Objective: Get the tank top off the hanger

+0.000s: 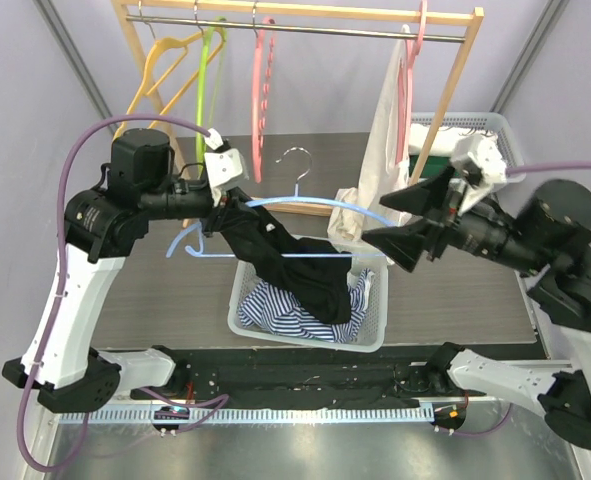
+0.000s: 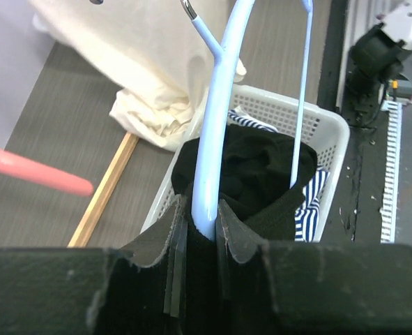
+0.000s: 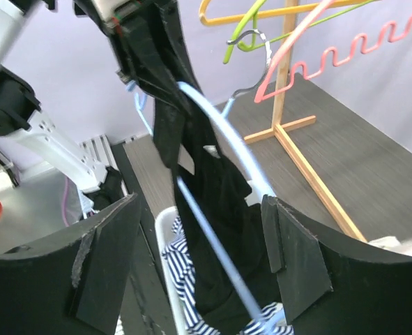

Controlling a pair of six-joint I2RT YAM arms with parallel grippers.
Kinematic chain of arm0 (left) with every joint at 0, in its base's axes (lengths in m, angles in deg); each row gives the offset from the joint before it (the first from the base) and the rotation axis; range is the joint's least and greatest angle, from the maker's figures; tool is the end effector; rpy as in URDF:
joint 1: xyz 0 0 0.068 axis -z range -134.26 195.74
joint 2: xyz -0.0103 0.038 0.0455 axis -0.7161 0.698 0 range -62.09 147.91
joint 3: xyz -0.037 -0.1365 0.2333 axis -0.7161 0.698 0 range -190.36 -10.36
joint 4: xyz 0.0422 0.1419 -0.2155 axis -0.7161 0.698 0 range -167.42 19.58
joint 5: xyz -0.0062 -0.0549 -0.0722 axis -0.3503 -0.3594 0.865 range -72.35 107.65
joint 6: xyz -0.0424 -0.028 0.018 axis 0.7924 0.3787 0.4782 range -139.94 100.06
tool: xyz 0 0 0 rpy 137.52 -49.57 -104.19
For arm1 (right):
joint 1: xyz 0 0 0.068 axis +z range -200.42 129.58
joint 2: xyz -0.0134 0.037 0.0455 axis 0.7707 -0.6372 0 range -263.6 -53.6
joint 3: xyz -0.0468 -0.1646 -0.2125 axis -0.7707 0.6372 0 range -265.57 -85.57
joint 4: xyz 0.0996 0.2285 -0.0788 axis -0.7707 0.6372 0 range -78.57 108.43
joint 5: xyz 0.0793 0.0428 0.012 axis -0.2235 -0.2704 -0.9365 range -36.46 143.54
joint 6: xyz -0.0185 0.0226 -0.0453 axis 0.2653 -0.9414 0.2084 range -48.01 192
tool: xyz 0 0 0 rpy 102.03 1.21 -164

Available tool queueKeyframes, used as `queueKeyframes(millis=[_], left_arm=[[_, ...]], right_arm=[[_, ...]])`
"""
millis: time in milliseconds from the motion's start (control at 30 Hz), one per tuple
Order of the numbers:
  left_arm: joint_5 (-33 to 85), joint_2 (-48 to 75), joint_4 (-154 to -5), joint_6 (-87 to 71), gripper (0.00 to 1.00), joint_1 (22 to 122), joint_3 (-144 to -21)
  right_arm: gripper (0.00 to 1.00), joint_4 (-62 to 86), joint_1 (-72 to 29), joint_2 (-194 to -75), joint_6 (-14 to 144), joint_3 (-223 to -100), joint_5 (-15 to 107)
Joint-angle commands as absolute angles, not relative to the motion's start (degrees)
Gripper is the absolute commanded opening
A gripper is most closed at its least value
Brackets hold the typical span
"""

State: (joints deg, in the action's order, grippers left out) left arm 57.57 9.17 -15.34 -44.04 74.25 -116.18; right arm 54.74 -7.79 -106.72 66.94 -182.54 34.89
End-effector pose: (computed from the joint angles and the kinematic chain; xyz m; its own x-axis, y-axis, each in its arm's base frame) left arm 0.1585 -0.1120 0.5051 -0.0170 0.3656 -0.9306 0.9566 0.2769 0.0913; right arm 0.0690 0.0791 0.5388 -0.0703 0.0488 -0.9963 -0.8742 0.4781 0.0851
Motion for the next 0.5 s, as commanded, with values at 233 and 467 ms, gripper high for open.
queueKeyframes(millis=[233, 467], left_arm=[[69.2, 8.0, -5.8, -59.7, 0.00, 75.3, -122.4], [68.2, 8.9, -6.1, -60.3, 0.00, 75.3, -124.0]], right_arm=[[0.79, 65.4, -7.9, -118.4, 77.0, -192.9, 25.9], [0.78, 65.4, -7.9, -116.9, 74.4, -188.3, 19.4]])
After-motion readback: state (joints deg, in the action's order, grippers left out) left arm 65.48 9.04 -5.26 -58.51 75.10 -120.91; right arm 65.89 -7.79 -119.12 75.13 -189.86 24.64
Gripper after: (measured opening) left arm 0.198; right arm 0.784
